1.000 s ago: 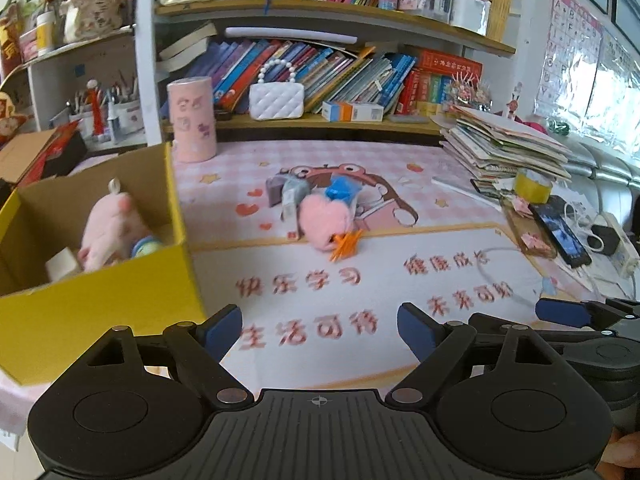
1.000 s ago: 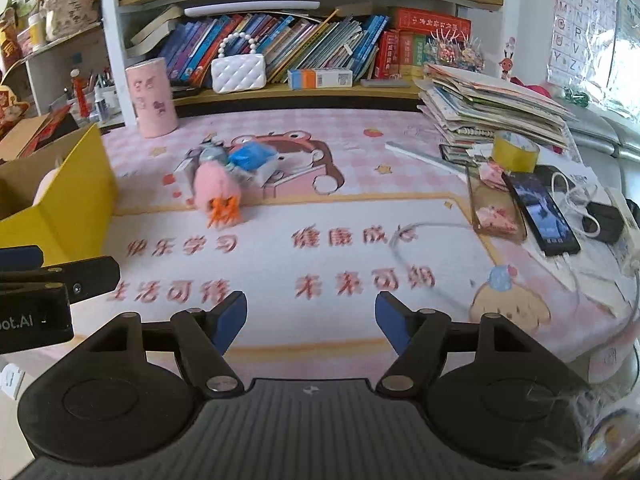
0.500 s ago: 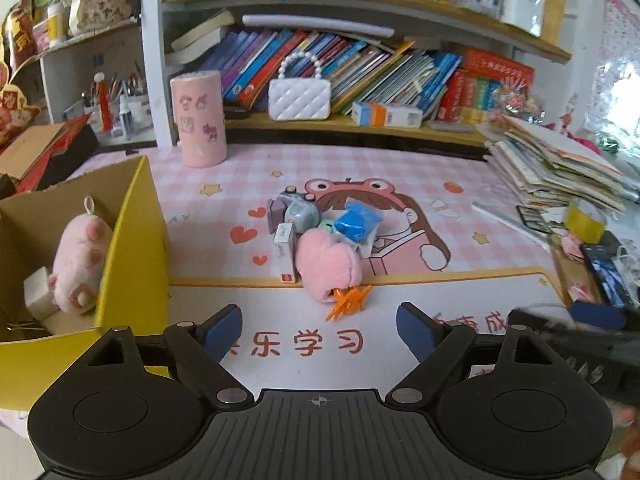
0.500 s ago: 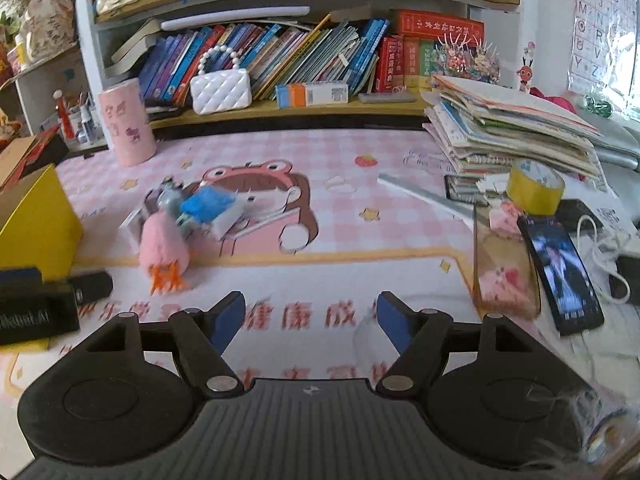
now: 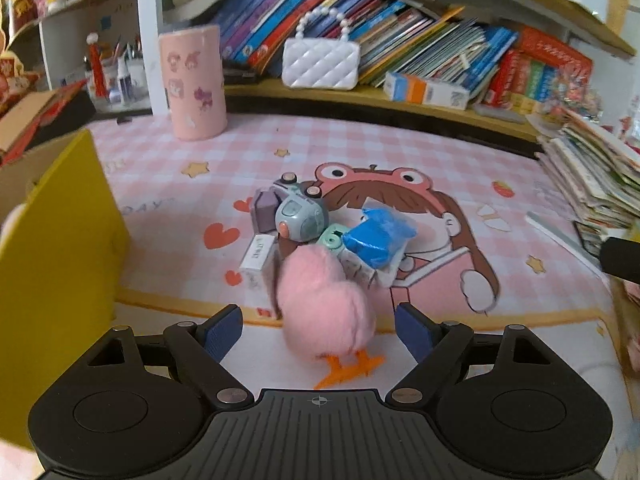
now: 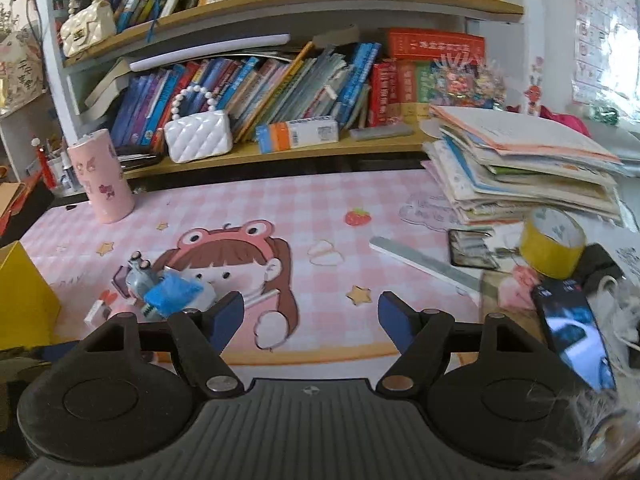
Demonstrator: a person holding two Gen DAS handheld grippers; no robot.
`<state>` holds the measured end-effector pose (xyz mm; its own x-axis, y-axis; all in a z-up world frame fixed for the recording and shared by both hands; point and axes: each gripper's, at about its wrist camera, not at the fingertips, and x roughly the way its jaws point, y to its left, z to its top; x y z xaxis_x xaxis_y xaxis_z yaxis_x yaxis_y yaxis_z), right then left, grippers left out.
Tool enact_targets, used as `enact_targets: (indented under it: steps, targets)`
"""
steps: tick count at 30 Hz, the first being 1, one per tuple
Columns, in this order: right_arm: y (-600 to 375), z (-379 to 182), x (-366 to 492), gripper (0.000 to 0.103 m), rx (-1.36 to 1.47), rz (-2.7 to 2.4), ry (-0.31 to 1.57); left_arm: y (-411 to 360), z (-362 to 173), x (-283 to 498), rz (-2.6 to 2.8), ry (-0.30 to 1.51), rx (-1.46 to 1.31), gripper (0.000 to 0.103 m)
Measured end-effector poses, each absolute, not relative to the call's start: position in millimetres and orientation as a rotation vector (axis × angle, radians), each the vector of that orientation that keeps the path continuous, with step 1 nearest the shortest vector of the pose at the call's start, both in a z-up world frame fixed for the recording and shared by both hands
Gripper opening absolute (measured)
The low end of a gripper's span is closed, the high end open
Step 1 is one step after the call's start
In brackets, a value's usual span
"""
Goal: Organize objects
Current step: 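Grasp the pink chick plush with the left gripper while the right grasps the blue bag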
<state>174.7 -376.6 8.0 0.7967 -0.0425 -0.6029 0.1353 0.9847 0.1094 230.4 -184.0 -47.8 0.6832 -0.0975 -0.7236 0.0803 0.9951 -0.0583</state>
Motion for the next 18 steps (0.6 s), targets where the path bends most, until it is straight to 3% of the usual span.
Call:
enact_targets:
  steps: [3, 4, 5, 6, 13, 18]
  targets:
    - [-372.5, 6.7, 184.1, 0.076, 0.152, -0.063, 0.649, -188.5, -59.3, 245.9, -0.083, 0.850, -0.033, 0.077]
    - [-370.5, 6.3, 187.1, 0.076, 0.155, -0.050, 0.651, -189.0, -62.6, 248.9, -0.076, 0.860, -0.030, 0.070]
    - [-368.5, 5.6, 189.8, 0.076, 0.157, -0.036, 0.653, -189.0, -65.2, 250.6, -0.070, 0.867, -0.024, 0.053]
    - [-366.4, 4.9, 192.8, 0.077, 0.159, -0.021, 0.655, -187.0, -66.9, 250.9, -0.087, 0.875, -0.033, 0.049]
    - [-341.3, -10.8, 226.7, 0.079, 0.150, 0.122, 0.672, -166.5, -41.9, 214.9, -0.148, 0.858, -0.067, 0.048]
    - [-301.2, -33.8, 257.6, 0.080, -0.065, 0.278, 0.661, -144.6, -32.1, 179.7, -0.128, 0.893, -0.092, 0.048]
